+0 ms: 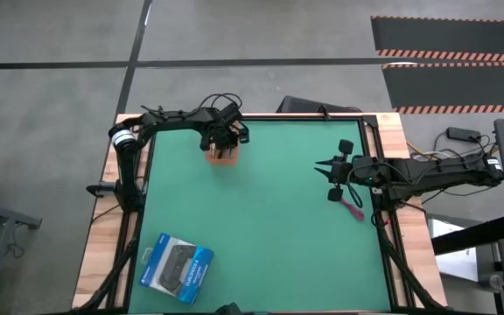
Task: Pick and place USB-C Cables
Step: Put the black and white charger cable into the orange bin
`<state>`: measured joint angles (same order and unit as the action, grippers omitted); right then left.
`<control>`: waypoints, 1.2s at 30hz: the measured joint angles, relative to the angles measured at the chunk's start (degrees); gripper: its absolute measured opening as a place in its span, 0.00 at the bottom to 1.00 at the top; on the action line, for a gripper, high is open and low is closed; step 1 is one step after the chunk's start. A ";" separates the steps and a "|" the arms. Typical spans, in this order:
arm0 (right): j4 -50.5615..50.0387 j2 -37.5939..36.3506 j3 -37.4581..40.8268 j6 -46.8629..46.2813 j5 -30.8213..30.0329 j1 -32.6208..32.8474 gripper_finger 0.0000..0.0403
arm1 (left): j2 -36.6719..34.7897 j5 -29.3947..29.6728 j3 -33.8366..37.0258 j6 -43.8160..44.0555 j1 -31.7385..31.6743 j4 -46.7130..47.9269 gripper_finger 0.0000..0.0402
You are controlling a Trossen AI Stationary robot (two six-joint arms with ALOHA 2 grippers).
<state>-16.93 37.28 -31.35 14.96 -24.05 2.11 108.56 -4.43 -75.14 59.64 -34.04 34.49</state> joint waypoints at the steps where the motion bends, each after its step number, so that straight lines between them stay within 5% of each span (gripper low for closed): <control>1: -0.03 0.00 0.00 0.00 0.00 0.00 0.16 | -0.11 -0.10 -0.05 0.00 0.00 0.03 0.10; 36: -1.30 0.00 0.00 -0.83 0.00 -0.01 0.16 | -1.23 -0.13 -0.21 1.57 -0.68 0.58 0.10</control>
<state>-18.23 37.28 -31.35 14.14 -24.05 2.09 107.33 -4.56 -75.35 61.21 -34.73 35.07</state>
